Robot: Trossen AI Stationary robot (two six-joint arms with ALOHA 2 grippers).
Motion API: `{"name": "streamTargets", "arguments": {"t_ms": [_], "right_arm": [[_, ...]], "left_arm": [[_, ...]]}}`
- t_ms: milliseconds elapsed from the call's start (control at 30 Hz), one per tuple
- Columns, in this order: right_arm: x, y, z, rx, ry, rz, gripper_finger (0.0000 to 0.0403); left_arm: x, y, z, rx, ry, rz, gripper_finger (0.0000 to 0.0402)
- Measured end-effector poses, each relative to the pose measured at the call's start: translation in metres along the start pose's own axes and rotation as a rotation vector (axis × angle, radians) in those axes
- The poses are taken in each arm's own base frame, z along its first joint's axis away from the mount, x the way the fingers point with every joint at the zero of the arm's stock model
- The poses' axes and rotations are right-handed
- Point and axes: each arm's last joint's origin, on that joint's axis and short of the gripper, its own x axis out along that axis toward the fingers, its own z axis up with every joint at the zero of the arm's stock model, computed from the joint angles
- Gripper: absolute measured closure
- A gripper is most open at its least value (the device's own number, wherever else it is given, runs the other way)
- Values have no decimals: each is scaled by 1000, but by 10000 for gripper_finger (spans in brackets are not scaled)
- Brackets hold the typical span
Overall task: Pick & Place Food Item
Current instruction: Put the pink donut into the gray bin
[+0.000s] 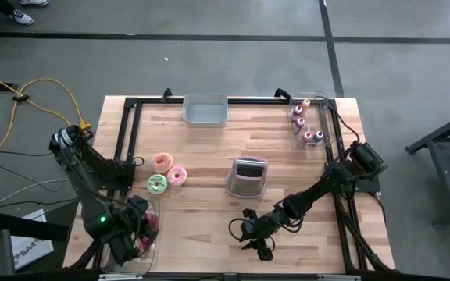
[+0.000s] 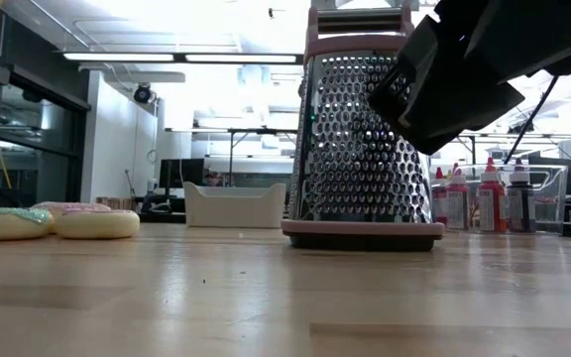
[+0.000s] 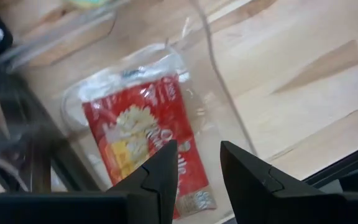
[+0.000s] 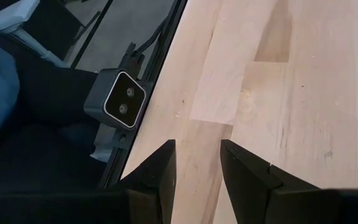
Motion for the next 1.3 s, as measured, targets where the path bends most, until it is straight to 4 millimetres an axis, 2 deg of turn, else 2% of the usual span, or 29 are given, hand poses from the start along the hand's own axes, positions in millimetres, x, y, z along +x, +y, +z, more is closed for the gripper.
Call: {"name": "streamTargets", "arguments": {"t_ms": [233, 367, 600, 900, 1300], "right_arm": [[-1, 3, 1, -1, 29, 103, 289], [-10, 5, 8, 22, 27, 153, 289], [-46, 18, 30, 13, -46, 172, 289], [-93, 40, 42, -70, -120, 156, 289], [-149, 44, 53, -109, -188, 120, 289]], "left_arm": [[4, -9, 18, 40, -21, 5, 286], [6, -13, 27, 54, -28, 11, 286], [8, -18, 39, 80, -37, 21, 286], [13, -26, 64, 124, -76, 33, 286], [19, -41, 92, 175, -95, -33, 286]]}}
